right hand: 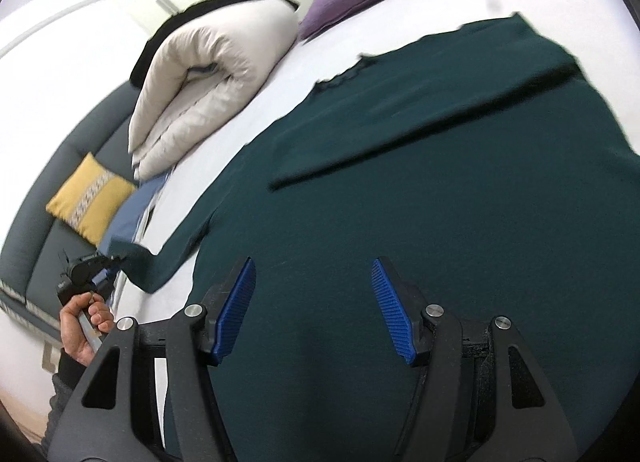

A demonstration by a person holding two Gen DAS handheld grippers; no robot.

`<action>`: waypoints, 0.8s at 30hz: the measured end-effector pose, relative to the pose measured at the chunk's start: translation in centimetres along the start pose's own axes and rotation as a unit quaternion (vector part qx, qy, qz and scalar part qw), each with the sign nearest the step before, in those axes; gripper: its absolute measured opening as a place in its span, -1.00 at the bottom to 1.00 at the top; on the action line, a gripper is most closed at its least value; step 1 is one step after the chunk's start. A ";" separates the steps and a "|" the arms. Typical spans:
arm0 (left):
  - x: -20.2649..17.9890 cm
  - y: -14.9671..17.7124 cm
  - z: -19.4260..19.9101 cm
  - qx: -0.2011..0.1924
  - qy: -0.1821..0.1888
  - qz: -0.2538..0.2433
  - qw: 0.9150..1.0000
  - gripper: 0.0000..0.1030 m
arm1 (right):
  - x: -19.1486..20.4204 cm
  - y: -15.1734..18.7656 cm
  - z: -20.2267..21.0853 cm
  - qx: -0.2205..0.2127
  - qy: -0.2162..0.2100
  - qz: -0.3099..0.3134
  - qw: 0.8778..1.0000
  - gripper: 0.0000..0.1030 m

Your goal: Fold small clothes

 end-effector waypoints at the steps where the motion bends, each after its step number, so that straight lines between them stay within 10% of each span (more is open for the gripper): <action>1: -3.5 0.7 0.0 -0.003 0.004 -0.042 0.999 -0.84 | -0.6 -0.2 0.4 -0.005 0.002 -0.005 1.000 0.14; 11: -25.8 12.3 -1.8 -0.002 0.027 -0.302 0.953 -0.84 | -7.5 -1.1 4.2 -0.046 0.020 -0.069 0.996 0.14; 15: -29.9 17.1 -2.7 -0.006 0.016 -0.369 0.929 -0.84 | -9.0 -2.0 5.4 -0.062 0.019 -0.080 0.995 0.14; 24: -32.4 22.0 -3.9 -0.004 0.004 -0.413 0.911 -0.82 | -10.9 -3.8 6.3 -0.080 0.021 -0.089 0.993 0.14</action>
Point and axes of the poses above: each gripper's, at about its wrist camera, not at the fingertips, and z roughly against the way its jaws point, x to its left, y to its underside, the point moved 6 cm from there along -z, roughly the way its jaws point, and after that the axes turned 7 degrees about -y, right-handed, at the moved point
